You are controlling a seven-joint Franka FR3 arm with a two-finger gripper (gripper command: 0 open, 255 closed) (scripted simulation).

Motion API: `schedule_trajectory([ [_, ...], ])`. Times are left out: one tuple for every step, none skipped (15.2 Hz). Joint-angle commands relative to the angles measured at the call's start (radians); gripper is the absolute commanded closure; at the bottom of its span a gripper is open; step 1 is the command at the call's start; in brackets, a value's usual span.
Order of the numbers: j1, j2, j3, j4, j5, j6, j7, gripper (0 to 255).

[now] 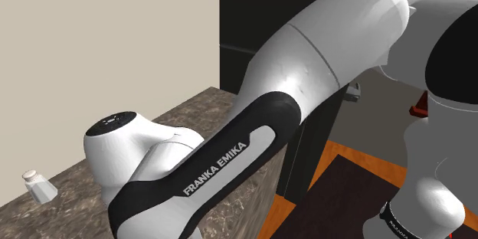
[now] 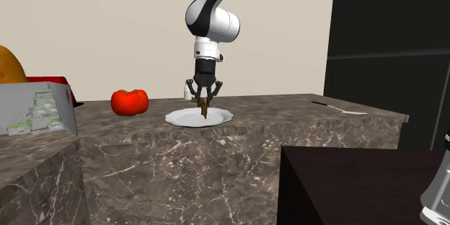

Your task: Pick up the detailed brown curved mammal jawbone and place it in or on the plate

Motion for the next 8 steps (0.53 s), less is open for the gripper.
schedule_trajectory([
  [0.002,0.021,0.000,-0.001,-0.001,0.022,0.000,255],
  [0.003,0.029,-0.001,-0.002,-0.001,0.031,-0.001,255],
  [0.003,0.038,-0.001,-0.002,-0.002,0.041,-0.002,255],
  [0.004,0.050,-0.002,-0.002,-0.002,0.053,-0.003,255],
  [0.004,0.050,-0.002,-0.003,-0.002,0.053,-0.003,255],
  [0.004,0.050,-0.002,-0.002,-0.002,0.053,-0.003,255],
  [0.004,0.050,-0.002,-0.002,-0.002,0.053,-0.003,255],
  [0.004,0.050,-0.002,-0.002,-0.002,0.053,-0.003,255],
])
